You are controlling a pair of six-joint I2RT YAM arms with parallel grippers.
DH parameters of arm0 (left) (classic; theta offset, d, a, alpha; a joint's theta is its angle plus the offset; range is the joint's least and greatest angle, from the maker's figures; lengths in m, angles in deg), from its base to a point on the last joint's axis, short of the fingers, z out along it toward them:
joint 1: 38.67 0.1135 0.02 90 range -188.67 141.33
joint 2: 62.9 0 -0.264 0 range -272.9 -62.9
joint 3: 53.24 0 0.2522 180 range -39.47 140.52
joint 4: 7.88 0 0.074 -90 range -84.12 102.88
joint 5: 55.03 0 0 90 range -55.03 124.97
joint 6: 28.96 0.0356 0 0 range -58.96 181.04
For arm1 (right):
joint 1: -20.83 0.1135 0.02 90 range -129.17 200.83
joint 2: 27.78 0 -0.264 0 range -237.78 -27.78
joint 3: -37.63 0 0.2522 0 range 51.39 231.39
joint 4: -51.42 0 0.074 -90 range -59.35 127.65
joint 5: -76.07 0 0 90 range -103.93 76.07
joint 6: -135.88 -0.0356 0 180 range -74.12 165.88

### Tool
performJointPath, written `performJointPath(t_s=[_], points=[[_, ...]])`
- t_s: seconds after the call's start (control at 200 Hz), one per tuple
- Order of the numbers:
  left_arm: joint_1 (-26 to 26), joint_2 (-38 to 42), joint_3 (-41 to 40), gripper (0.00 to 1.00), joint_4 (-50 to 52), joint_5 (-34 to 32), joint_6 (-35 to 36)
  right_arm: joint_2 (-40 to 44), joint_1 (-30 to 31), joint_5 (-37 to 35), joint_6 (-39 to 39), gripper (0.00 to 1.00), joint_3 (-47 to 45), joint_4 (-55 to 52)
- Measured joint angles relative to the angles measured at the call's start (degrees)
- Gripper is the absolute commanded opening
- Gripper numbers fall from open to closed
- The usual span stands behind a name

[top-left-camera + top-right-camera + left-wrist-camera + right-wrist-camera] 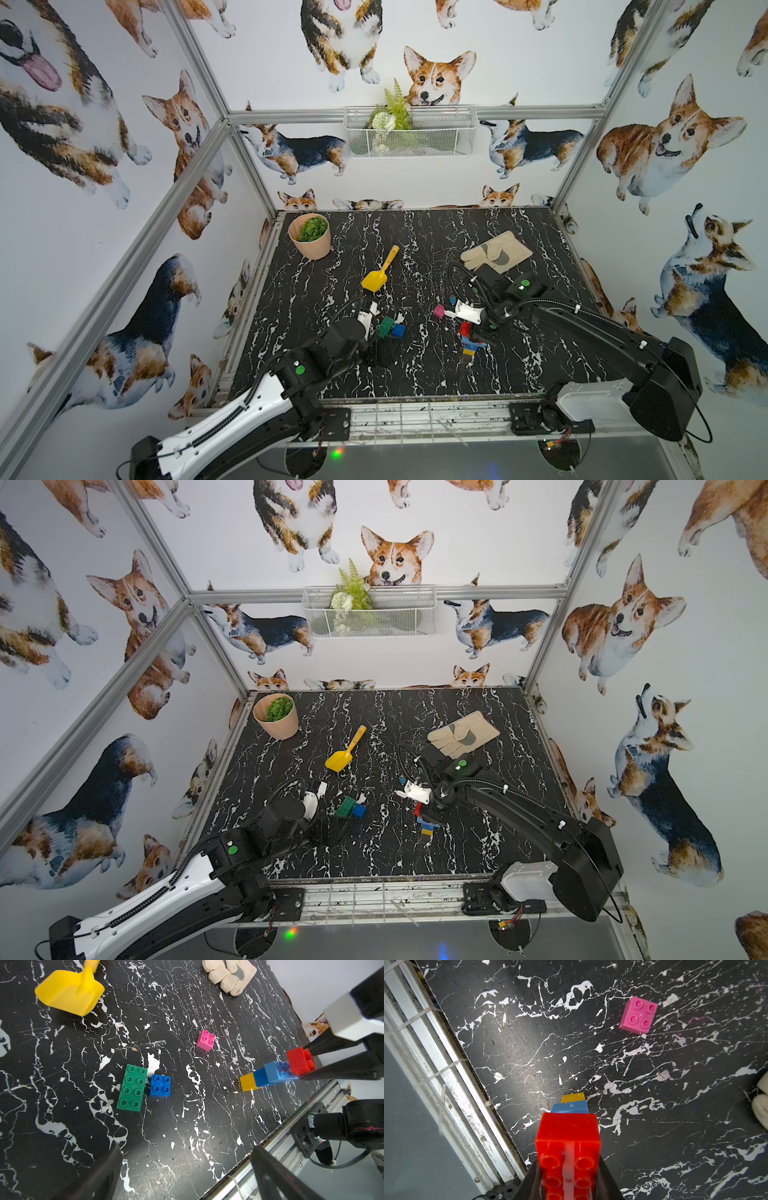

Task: Assemble a spoon with lego
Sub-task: Assemble the lego brick with the lego brick.

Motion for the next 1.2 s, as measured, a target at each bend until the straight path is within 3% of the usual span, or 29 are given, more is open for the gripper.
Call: performJointPath(t_s=[1.201], points=[[0.0, 2.75, -1.25, 1.0, 1.07, -0.61, 0.02, -0.79, -0.02, -1.29, 1.53, 0.0, -0.55, 1.79]])
